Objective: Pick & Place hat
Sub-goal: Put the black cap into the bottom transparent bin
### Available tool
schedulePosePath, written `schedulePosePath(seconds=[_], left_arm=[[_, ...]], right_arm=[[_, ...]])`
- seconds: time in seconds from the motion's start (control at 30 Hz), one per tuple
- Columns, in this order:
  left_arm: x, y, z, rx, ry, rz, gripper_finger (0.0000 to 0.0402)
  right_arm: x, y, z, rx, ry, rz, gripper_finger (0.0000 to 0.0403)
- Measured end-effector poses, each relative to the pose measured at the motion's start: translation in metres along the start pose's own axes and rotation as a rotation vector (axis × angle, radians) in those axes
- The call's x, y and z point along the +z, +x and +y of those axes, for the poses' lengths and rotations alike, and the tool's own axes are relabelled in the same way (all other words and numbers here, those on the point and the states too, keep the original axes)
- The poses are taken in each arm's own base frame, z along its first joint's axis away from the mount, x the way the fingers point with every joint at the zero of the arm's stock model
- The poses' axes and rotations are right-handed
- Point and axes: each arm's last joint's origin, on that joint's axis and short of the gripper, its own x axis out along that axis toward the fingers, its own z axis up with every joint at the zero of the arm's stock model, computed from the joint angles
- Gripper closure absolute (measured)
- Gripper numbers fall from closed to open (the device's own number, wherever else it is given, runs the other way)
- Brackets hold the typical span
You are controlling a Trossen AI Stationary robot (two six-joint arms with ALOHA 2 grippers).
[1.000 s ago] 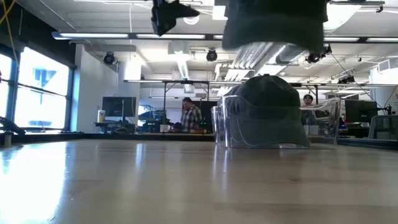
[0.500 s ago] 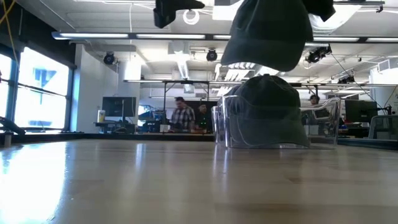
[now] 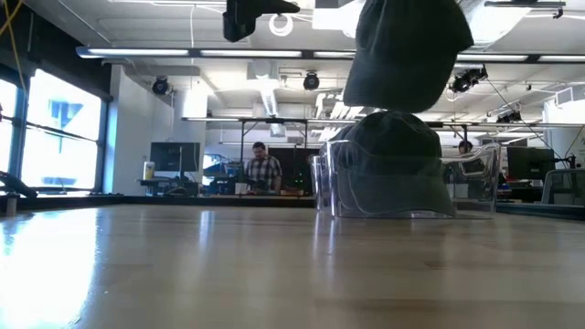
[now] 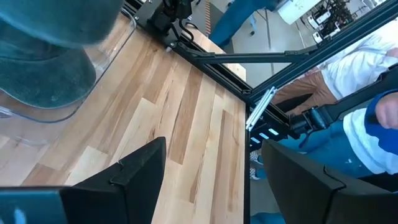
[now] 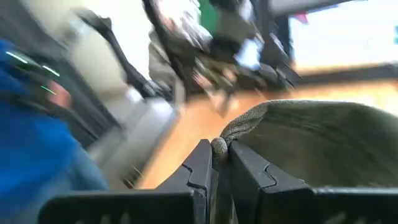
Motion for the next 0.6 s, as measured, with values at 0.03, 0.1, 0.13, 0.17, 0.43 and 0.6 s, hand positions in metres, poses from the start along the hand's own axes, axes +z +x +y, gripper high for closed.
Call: schedulePosePath(seconds=[0.03, 0.1, 0.13, 0.17, 0.43, 0.6], left_arm=[[0.0, 0.0, 0.0, -0.001, 0.001, 0.001, 0.0142], [0.0, 0.0, 0.0, -0.003, 0.007, 0.003, 0.0142], [0.0, 0.0, 0.0, -0.004, 0.015, 0.003, 0.0142], [0.0, 0.0, 0.0, -0.004, 0.025, 0.004, 0.0142], [0.0, 0.0, 0.0, -0.005, 0.073, 0.004, 0.0142], [0.0, 0.0, 0.0, -0.004, 0.075, 0.004, 0.0142]], right_arm=[[0.003, 0.001, 0.005, -0.046, -0.009, 0.04, 0.0374], [0.008, 0.003, 0.014, -0.131, -0.022, 0.139, 0.0374], [0.009, 0.003, 0.016, -0.167, -0.023, 0.19, 0.0374], [0.011, 0.004, 0.017, -0.196, -0.018, 0.236, 0.0374], [0.014, 0.02, 0.001, -0.31, -0.016, 0.455, 0.0371], [0.013, 0.026, -0.003, -0.362, -0.094, 0.537, 0.0374]])
